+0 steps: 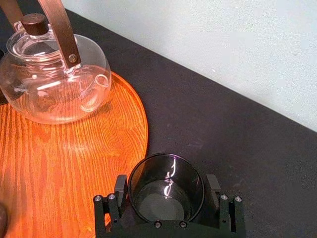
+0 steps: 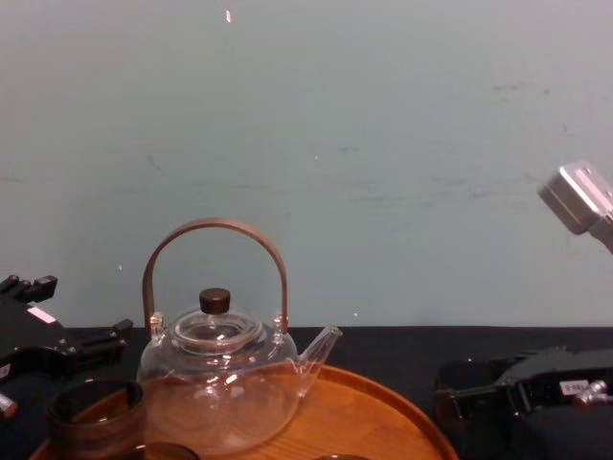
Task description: Pick up the glass from the table and place it on the tray.
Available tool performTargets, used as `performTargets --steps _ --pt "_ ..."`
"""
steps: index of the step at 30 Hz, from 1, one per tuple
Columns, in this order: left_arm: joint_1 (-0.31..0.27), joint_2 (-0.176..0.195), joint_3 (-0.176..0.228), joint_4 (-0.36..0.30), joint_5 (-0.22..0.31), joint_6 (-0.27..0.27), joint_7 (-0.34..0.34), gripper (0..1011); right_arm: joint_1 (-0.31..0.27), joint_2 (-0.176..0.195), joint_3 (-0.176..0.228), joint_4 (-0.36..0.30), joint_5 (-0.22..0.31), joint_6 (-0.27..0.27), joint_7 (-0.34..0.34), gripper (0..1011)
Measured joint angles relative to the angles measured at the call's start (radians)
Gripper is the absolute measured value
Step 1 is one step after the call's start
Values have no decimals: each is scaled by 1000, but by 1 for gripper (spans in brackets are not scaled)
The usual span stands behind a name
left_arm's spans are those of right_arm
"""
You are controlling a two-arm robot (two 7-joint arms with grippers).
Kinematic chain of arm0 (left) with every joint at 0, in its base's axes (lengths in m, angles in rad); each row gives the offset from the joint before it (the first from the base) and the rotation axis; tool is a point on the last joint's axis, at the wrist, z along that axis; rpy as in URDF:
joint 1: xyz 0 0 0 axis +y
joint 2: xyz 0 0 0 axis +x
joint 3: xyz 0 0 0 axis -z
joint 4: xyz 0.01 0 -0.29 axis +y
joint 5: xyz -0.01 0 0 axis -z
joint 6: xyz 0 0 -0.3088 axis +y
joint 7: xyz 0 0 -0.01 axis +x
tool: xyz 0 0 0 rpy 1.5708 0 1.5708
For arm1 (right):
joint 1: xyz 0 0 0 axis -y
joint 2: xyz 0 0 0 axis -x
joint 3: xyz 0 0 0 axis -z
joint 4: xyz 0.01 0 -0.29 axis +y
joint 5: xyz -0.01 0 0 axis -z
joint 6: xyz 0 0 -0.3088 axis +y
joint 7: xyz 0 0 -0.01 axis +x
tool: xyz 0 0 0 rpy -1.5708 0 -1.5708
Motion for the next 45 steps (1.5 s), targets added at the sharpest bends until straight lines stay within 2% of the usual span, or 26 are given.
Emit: performTargets --steps 5,11,29,35,45 --pt "0 0 0 0 0 0 0 1001 0 0 0 -1 0 0 0 997" --pt "0 0 0 0 0 0 0 1001 0 1 1 -1 2 0 0 904" --pt "0 0 0 0 0 0 0 1002 -5 3 4 -7 6 0 1 903" --pt "0 0 0 0 0 0 0 1001 -33 26 31 -62 29 3 3 903" --pt "0 0 0 0 0 0 0 1001 -67 86 77 -204 59 3 -1 903"
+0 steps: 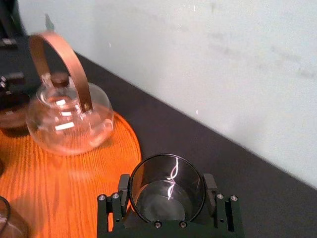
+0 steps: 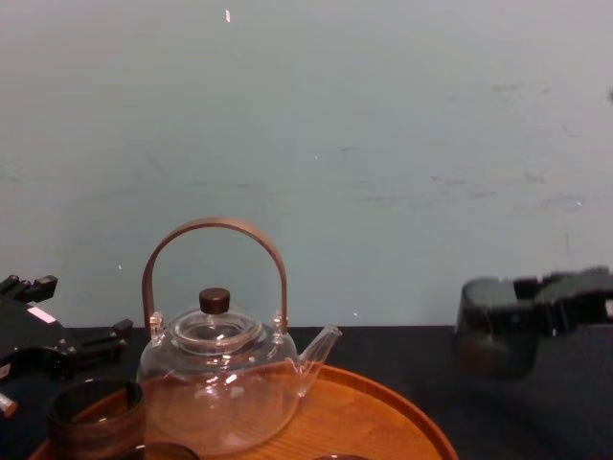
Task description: Pick up the glass from the table and place it on the tray.
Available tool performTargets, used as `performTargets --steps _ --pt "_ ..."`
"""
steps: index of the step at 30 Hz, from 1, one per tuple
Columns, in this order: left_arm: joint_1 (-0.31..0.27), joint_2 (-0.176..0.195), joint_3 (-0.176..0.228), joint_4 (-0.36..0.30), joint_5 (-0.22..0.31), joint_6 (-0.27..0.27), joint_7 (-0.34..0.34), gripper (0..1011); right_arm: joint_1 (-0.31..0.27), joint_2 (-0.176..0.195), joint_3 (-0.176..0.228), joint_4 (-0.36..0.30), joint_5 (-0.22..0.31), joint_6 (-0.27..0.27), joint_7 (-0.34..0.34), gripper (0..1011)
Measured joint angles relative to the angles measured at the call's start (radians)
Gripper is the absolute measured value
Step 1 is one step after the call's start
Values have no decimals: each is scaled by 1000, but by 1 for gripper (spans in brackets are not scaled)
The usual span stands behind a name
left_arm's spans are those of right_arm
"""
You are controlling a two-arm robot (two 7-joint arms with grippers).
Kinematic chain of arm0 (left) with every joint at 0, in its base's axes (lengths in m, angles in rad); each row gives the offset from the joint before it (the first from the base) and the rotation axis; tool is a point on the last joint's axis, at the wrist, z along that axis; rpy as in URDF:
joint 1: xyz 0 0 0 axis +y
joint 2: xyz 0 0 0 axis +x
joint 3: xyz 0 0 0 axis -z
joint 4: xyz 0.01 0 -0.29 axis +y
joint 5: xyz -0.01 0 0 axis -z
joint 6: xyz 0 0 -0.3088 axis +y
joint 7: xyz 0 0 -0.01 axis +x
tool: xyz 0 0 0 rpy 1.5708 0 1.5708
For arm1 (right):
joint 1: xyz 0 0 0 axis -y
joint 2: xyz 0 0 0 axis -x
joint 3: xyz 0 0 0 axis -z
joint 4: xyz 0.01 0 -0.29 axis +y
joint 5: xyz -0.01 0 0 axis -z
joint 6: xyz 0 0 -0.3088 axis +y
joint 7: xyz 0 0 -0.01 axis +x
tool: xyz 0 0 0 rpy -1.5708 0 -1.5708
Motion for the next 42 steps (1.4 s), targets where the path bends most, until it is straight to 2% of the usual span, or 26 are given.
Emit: performTargets --steps 6,18,32,42 --pt "0 0 0 0 0 0 0 1001 0 21 3 -61 12 -7 10 903" --pt "0 0 0 0 0 0 0 1001 23 24 -51 -111 43 -22 57 903" --pt "0 0 0 0 0 0 0 1001 39 -6 -134 -99 78 -30 87 903" --pt "0 0 0 0 0 0 0 1002 52 -36 -186 -45 77 -50 79 903"
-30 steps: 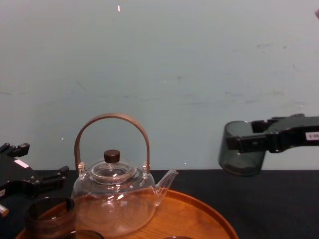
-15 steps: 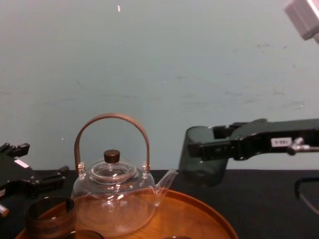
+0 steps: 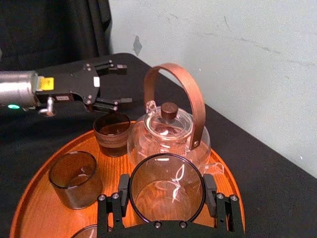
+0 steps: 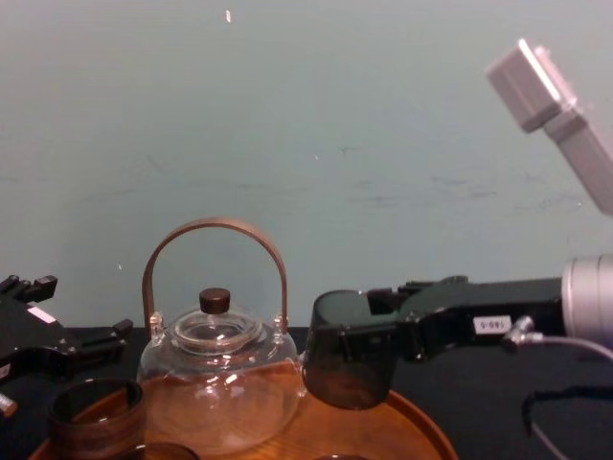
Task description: Pick up the glass from the table and place it on the tray.
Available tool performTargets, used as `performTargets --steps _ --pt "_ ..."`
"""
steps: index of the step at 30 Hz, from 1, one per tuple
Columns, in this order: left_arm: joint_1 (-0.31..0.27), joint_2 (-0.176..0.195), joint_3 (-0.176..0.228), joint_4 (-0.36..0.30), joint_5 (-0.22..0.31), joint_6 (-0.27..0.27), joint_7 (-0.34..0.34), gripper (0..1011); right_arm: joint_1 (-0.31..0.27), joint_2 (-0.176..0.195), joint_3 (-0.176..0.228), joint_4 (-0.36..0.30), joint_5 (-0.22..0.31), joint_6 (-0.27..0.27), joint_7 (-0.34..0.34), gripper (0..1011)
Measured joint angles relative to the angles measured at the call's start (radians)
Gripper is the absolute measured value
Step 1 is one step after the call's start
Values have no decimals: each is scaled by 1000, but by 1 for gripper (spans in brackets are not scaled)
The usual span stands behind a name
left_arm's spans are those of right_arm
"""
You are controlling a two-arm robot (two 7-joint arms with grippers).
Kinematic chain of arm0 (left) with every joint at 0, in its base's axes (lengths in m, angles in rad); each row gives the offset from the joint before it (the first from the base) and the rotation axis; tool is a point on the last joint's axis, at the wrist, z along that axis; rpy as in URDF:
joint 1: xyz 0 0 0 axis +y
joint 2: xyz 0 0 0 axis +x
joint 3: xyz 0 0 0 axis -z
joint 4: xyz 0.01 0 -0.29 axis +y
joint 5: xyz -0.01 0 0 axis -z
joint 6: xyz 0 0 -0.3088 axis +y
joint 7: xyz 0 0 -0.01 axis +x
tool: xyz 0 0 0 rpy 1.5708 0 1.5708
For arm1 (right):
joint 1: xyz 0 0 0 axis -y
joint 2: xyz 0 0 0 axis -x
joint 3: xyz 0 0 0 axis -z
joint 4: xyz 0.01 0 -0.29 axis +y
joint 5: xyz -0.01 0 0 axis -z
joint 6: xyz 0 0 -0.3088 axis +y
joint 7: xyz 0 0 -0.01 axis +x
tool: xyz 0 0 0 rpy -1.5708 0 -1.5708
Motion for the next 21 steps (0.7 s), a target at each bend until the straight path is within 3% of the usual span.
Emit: performTargets --steps 21 --pt "0 0 0 0 0 0 0 1001 12 -56 -17 126 -63 -47 -32 903"
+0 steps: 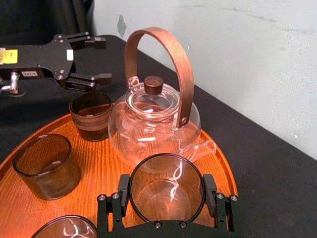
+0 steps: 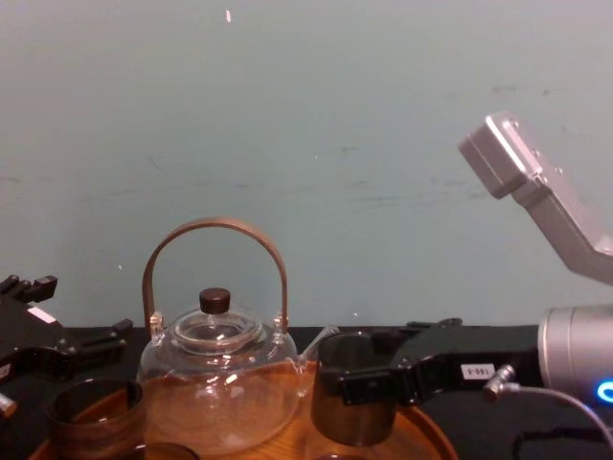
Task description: Pick up the glass from the table and place it on the tray.
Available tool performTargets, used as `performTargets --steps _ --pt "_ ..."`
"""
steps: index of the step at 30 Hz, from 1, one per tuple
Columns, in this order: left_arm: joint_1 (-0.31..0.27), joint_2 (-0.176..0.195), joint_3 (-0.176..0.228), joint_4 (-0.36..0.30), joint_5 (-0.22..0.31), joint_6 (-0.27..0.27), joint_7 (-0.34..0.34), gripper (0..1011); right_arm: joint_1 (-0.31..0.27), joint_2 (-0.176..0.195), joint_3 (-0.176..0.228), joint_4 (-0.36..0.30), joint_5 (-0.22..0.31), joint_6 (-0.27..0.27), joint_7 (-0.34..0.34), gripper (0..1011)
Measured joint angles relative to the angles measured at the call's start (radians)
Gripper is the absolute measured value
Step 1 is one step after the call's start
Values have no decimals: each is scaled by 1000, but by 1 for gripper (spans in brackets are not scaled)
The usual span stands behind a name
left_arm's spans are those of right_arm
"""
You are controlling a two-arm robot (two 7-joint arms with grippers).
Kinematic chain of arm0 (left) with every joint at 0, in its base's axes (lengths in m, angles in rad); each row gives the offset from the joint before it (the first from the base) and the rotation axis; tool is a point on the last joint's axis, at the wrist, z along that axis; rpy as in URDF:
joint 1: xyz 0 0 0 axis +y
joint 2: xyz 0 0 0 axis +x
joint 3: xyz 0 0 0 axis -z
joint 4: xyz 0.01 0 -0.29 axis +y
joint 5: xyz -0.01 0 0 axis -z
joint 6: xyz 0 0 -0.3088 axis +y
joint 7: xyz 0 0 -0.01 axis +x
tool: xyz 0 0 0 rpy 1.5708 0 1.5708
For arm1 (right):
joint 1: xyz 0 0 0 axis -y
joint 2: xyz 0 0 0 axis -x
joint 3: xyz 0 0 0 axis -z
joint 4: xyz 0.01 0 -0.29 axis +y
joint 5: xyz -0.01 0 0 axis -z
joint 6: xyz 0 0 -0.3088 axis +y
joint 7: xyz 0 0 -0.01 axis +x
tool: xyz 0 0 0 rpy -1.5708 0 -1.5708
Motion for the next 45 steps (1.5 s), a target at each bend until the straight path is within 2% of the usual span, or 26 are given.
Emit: performTargets --steps 22,45 --pt "0 0 0 0 0 0 0 1001 11 -37 5 66 -37 -4 6 903" --pt "0 0 0 0 0 0 0 1001 12 -54 15 91 -59 9 8 903"
